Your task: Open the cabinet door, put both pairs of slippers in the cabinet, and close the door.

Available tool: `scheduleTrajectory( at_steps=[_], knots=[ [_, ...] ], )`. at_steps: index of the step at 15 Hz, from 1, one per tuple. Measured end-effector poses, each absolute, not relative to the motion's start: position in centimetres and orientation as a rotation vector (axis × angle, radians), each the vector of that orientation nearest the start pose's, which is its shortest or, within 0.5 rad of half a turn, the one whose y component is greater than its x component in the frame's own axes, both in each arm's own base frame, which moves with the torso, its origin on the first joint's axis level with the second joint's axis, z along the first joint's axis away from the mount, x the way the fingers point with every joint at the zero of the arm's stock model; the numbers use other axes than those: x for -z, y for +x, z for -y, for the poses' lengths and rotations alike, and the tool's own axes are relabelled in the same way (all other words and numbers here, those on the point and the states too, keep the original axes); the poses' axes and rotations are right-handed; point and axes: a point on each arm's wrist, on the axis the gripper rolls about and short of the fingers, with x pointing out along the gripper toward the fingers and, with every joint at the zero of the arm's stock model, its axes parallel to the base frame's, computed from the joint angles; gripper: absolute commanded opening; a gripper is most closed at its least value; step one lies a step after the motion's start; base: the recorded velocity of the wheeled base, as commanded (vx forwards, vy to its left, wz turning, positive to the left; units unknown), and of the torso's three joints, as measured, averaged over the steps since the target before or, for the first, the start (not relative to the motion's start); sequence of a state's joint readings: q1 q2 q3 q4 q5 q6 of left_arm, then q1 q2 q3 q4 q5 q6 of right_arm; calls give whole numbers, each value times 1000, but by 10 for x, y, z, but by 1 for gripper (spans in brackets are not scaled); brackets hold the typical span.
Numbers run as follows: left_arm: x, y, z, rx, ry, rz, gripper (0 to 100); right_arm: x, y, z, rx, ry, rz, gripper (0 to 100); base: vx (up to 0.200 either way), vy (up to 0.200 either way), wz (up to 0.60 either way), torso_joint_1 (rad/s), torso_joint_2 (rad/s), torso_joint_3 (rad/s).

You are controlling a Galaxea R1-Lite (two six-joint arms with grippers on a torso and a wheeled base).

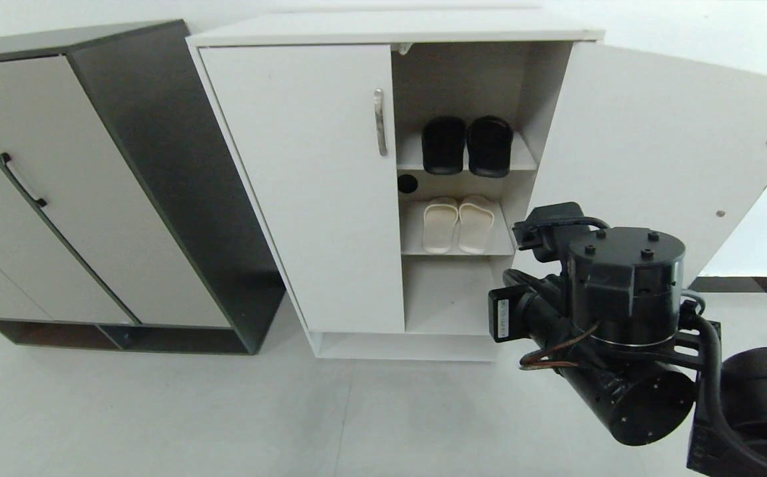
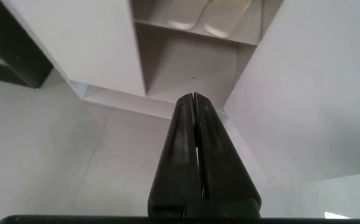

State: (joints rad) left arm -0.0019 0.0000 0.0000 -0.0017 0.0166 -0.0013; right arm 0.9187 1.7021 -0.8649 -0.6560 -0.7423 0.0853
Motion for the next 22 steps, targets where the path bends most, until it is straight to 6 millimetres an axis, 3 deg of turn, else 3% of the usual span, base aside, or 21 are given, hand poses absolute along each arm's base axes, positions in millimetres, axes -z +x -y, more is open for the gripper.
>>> scheduleTrajectory(
  at_steps=[11, 22],
  knots=[
    [-76, -23, 0, -15, -3, 1, 0, -201, 199, -235, -172, -51, -129, 0, 0, 0, 0, 131, -475, -331],
    [-76, -23, 0, -15, -3, 1, 0, -202, 199, -235, -172, -50, -128, 0, 0, 0, 0, 211, -522, -313]
  ],
)
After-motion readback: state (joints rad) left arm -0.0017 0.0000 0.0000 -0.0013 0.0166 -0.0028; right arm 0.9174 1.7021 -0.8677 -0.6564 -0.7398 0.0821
